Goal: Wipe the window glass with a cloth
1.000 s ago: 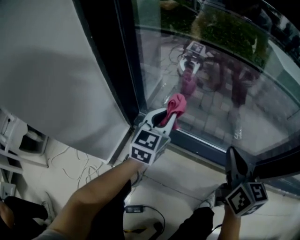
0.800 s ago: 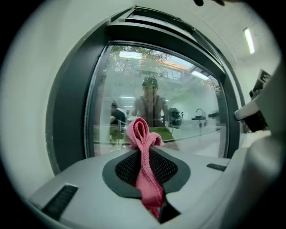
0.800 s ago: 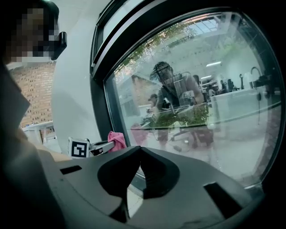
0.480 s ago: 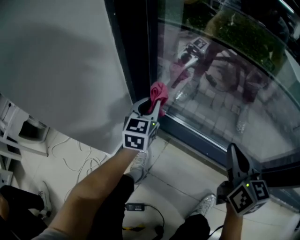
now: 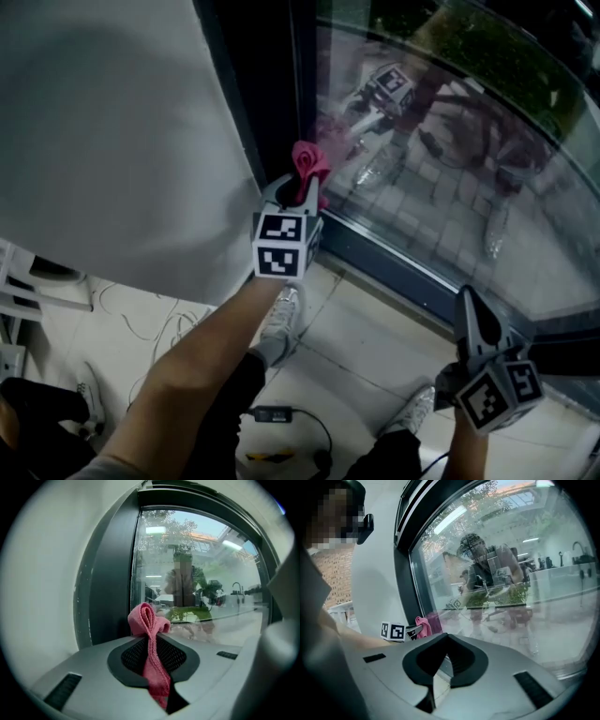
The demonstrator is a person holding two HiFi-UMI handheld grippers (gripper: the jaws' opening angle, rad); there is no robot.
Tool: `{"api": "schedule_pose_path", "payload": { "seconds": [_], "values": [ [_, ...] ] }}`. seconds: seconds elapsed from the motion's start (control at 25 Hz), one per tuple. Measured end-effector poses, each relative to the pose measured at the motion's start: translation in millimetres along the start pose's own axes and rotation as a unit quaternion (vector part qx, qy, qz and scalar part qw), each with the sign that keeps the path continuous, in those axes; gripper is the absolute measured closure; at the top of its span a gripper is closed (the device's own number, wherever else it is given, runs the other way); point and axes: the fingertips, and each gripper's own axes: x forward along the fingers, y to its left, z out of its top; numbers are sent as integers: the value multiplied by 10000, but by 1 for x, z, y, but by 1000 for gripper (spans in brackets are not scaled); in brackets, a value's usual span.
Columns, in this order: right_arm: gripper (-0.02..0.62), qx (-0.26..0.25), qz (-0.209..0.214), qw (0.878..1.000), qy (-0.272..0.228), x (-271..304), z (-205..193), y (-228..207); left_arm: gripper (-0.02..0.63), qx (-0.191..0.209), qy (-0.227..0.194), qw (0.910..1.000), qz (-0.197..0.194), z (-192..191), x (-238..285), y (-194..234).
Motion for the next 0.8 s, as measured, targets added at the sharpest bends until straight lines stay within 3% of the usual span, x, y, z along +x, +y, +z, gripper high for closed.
{"api": "schedule_pose_path", "payload": {
  "seconds": [0.28,0.52,0.8],
  "values": [
    [588,3,-214,9996,194,1,-10,-9,554,112,-83,9994,-310,-1,18,-17],
    [588,91,-171,9998,44,-9,-11,-17,555,192,-37,9984,-539,-3,19,-36],
    [588,67,-421,9990,100,-28,-6,-27,555,284,-19,9958,-875,-4,17,-75]
  ]
}}
